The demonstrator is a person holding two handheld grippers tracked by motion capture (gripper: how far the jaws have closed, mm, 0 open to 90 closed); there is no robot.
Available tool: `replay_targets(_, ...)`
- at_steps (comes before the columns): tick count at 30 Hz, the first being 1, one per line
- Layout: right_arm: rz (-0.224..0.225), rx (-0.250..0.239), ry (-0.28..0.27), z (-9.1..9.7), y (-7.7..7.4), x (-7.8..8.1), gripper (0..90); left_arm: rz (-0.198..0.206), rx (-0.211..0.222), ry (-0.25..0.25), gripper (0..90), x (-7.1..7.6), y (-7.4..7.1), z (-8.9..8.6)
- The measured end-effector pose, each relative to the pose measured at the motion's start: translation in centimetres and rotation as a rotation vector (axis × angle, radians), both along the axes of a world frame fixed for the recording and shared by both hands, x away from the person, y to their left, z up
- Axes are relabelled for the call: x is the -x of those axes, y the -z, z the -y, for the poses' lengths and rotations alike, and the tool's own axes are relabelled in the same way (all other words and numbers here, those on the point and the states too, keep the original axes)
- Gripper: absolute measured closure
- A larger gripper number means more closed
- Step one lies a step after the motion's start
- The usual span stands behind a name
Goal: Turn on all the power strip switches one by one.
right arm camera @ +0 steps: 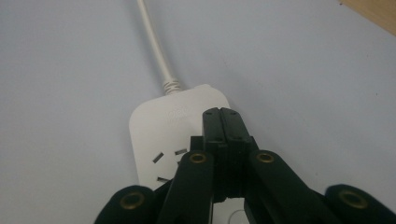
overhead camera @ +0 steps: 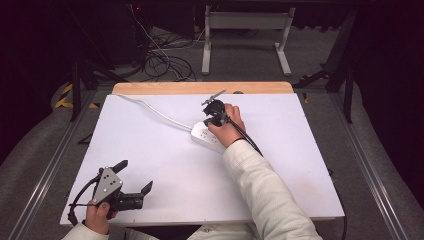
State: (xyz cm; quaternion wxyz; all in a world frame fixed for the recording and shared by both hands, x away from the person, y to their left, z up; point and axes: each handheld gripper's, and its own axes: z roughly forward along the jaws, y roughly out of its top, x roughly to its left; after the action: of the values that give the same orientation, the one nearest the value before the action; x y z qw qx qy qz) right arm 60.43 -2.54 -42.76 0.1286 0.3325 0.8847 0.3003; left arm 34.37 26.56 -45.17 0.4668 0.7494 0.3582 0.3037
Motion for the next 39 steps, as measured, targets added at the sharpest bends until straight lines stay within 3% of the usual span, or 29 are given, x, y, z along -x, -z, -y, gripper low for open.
replay_targets(14,-0.015,0.042,0.001,-0.2,0.9,-0.3,90.0,0.001,0.0,-0.001,2.0,0.0,0.0,0.0)
replay_targets(39,-0.011,0.052,0.016,-0.5,1.2,-0.1,90.0,0.003,-0.004,0.002,2.0,0.1,0.0,0.0)
